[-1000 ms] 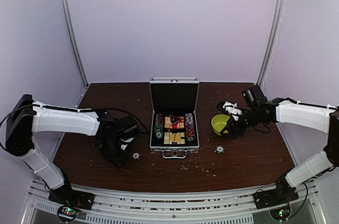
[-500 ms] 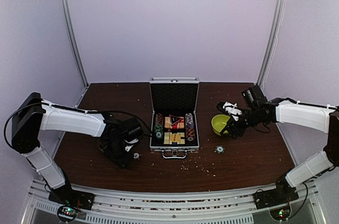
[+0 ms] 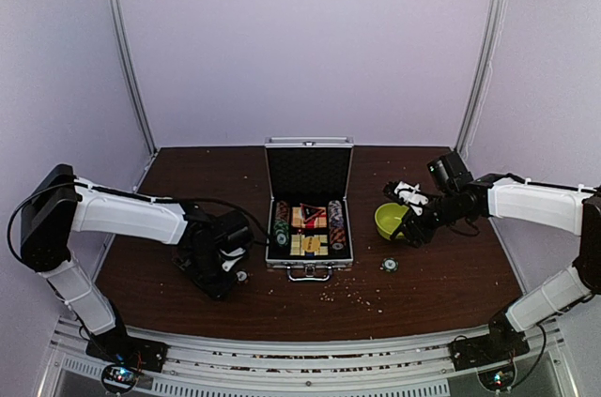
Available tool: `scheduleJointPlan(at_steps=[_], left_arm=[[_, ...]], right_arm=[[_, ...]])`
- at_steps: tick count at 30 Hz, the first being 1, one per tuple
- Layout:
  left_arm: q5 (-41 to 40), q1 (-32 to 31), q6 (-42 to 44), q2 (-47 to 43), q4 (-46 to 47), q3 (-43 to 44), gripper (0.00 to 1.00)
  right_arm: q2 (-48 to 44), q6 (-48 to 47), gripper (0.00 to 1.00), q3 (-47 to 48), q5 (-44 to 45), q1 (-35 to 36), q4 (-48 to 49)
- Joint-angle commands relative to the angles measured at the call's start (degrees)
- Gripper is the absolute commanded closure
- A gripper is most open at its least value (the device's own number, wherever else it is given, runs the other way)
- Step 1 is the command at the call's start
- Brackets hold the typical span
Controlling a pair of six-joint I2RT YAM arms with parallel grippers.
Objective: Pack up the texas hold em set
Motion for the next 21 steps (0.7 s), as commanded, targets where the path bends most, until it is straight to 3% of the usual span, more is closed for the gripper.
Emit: scheduleJointPlan(at_steps=[1, 10, 21], left_arm=[[1.1, -0.3, 0.8, -0.1, 0.6, 0.6, 0.80], [2.3, -2.2, 1.3, 0.7, -0.9, 7.4, 0.84], [-0.3, -3.4, 7.4, 12.9, 2.0, 32.8, 0.83]], right_arm=[[0.5, -0.9, 0.31, 0.8, -0.4, 0.5, -0.5], [0.5, -0.9, 0.31, 0.8, -0.5, 0.6, -0.6], [0.3, -0.8, 0.31, 0.8, -0.4, 0.6, -0.7]])
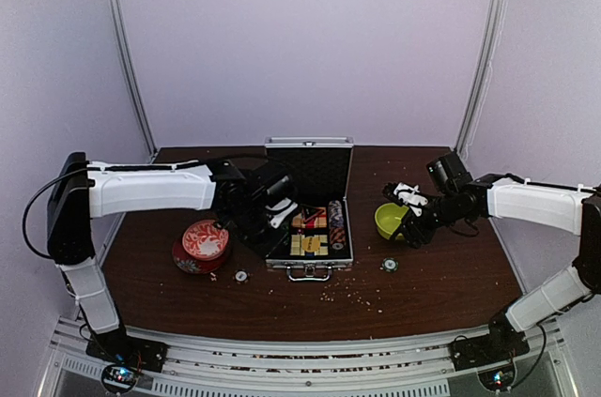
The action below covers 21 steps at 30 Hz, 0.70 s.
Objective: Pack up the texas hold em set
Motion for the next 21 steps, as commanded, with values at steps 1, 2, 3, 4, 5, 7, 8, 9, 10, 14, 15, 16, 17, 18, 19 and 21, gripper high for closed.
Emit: scheduleJointPlan(at_steps=[1, 2, 3, 4, 5, 7, 8, 9, 10, 14, 15, 16, 17, 18, 19, 21], left_arm=[[-2.5, -0.1, 3.9, 5.9, 3.3, 9.0, 0.83], [-3.3, -0.1, 4.5, 7.9, 3.7, 10.9, 0.83], [-4.0, -0.1, 5.0, 9.5, 4.1, 12.8, 0.83], [-4.5, -0.1, 5.5, 10.7, 4.6, 14.5, 0.83], [-5.1, -0.1, 6.0, 12.2, 4.9, 15.9, 0.83], [-6.5, 0.1, 7.0, 15.3, 5.1, 19.6, 0.83], [-6.9, 0.1, 7.5, 16.8, 5.1, 21.2, 0.83], [-6.8, 0.2, 7.8, 18.2, 5.2, 22.7, 0.84], [-6.5, 0.4, 8.1, 19.4, 5.1, 24.1, 0.83], [-6.6, 1.4, 8.7, 22.8, 5.1, 28.0, 0.83], [-6.5, 1.7, 8.8, 23.4, 5.1, 28.6, 0.83], [-6.2, 2.0, 8.9, 24.0, 5.2, 29.0, 0.83], [-5.8, 2.2, 9.0, 24.5, 5.2, 29.4, 0.83], [-5.4, 2.4, 9.1, 25.0, 5.3, 29.7, 0.83], [-5.0, 2.6, 9.3, 25.6, 5.5, 30.0, 0.83], [-4.5, 2.8, 9.5, 26.5, 5.6, 30.5, 0.83]], right_arm=[[0.1, -0.8, 0.31, 0.8, -0.3, 0.4, -0.4], [0.0, -0.8, 0.31, 0.8, -0.3, 0.4, -0.4], [0.0, -0.7, 0.31, 0.8, -0.2, 0.4, -0.4], [-0.1, -0.7, 0.31, 0.8, -0.2, 0.4, -0.4], [-0.1, -0.7, 0.31, 0.8, -0.1, 0.4, -0.3], [-0.2, -0.7, 0.31, 0.8, -0.1, 0.4, -0.4], [-0.2, -0.7, 0.31, 0.7, -0.1, 0.4, -0.4], [-0.1, -0.7, 0.31, 0.7, -0.1, 0.4, -0.4], [-0.1, -0.8, 0.31, 0.8, -0.1, 0.4, -0.4], [-0.3, -0.8, 0.31, 0.7, -0.1, 0.4, -0.5], [-0.3, -0.8, 0.31, 0.7, -0.1, 0.4, -0.4], [-0.3, -0.9, 0.31, 0.6, 0.0, 0.4, -0.4], [-0.4, -0.9, 0.31, 0.6, 0.1, 0.4, -0.4], [-0.4, -0.9, 0.31, 0.6, 0.2, 0.4, -0.4], [-0.3, -0.9, 0.31, 0.6, 0.2, 0.4, -0.4], [-0.1, -0.9, 0.31, 0.6, 0.1, 0.4, -0.3]])
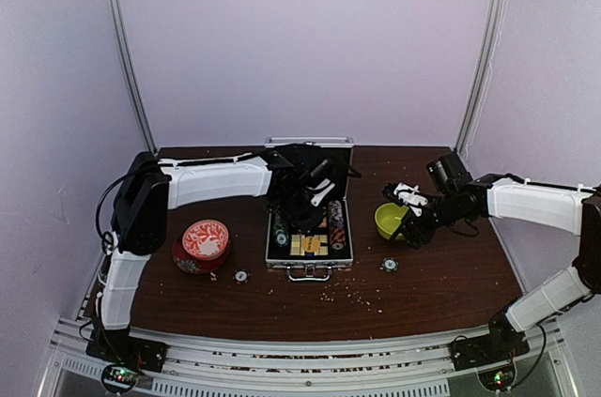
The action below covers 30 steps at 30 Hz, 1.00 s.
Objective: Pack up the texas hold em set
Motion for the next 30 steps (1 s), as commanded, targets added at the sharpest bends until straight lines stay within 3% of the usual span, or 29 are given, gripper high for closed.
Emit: scheduleJointPlan(at_steps=[1, 30], left_arm=[[1.1, 0.9, 1.5, 2.4, 1.3, 2.5, 0.83], [1.8, 1.8, 1.4, 5.3, 1.2, 2.8, 0.77]], right_arm=[[0.0, -0.8, 0.31, 0.6, 0.1, 0.4, -0.3], [0.5, -1.2, 0.31, 0.6, 0.1, 0.4, -0.6]])
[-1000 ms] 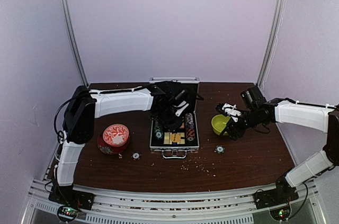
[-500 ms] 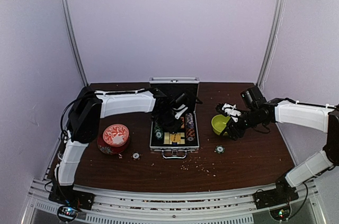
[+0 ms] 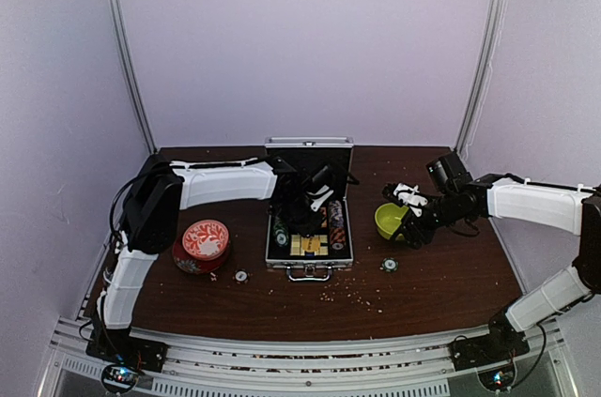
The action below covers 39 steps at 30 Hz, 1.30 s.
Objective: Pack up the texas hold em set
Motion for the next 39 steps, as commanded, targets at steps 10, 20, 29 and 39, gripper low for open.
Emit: scheduleJointPlan(at_steps=[10, 20, 29, 39], left_arm=[[1.3, 0.5, 0.2, -0.4, 0.6, 1.4, 0.72], [3.2, 0.1, -2.1, -9.8, 0.5, -3.7, 0.72], [-1.1, -3.5, -12.8, -26.1, -0.8, -27.2, 0.72], [-5.9, -3.8, -29.1, -39.4, -0.8, -51.0, 0.70]], right_arm=[[0.7, -0.3, 0.31, 0.7, -0.1, 0.4, -0.7], [0.8, -0.4, 0.31, 0.7, -0.3, 0.4, -0.7], [0.6, -0.6, 0.31, 0.8, 0.0, 0.4, -0.8], [0.7, -0.7, 0.31, 0.9, -0.2, 0.6, -1.0]])
